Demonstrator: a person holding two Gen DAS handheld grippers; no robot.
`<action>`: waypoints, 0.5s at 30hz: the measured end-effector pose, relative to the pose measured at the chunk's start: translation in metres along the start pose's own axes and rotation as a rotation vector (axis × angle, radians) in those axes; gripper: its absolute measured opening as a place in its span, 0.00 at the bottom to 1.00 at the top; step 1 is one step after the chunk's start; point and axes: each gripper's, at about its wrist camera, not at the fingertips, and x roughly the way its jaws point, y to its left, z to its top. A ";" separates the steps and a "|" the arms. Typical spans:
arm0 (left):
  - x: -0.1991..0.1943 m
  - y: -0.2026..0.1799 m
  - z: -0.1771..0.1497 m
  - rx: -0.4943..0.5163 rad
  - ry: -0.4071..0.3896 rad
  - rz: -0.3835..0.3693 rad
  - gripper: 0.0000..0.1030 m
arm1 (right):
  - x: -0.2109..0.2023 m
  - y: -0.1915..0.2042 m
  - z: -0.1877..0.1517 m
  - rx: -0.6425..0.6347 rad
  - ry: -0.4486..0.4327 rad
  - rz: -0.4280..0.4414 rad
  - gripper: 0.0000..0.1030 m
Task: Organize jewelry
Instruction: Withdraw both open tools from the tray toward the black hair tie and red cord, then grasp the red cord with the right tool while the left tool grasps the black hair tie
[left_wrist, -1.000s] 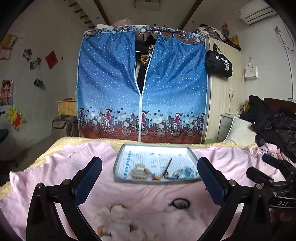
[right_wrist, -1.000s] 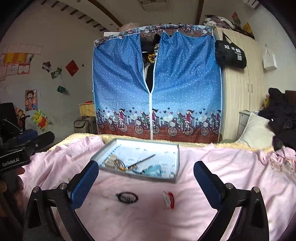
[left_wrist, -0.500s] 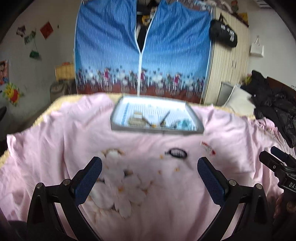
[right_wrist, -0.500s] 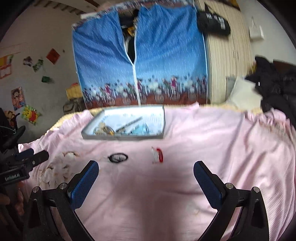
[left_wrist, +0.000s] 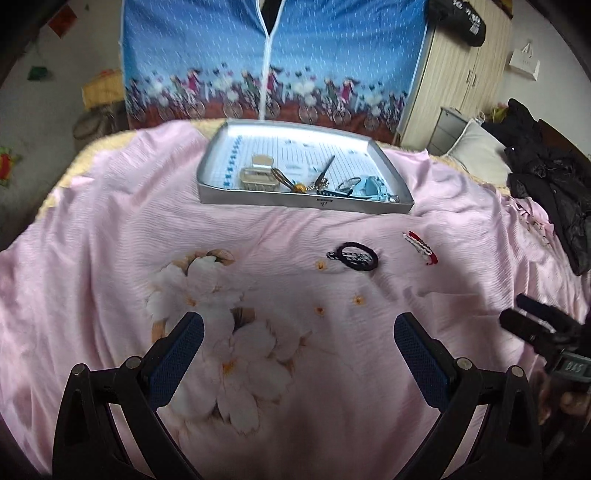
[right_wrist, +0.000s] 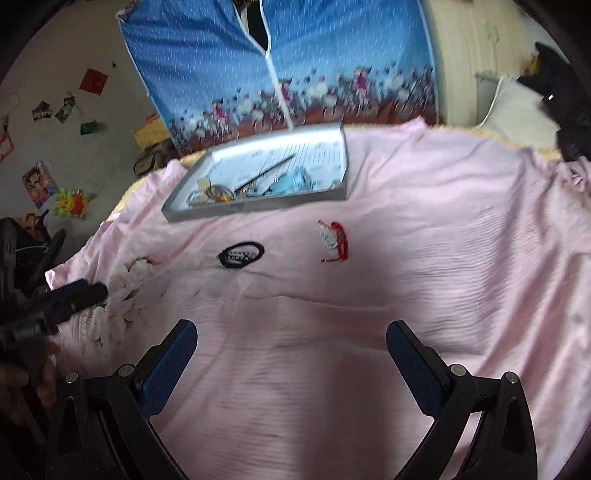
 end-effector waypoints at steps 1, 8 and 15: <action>0.005 0.004 0.008 -0.007 0.026 -0.019 0.98 | 0.006 -0.003 0.005 -0.005 0.025 -0.001 1.00; 0.058 0.008 0.048 -0.016 0.168 -0.120 0.97 | 0.055 -0.024 0.038 -0.121 0.140 -0.048 1.00; 0.102 -0.003 0.060 -0.058 0.211 -0.242 0.72 | 0.090 -0.041 0.047 -0.129 0.185 -0.049 0.60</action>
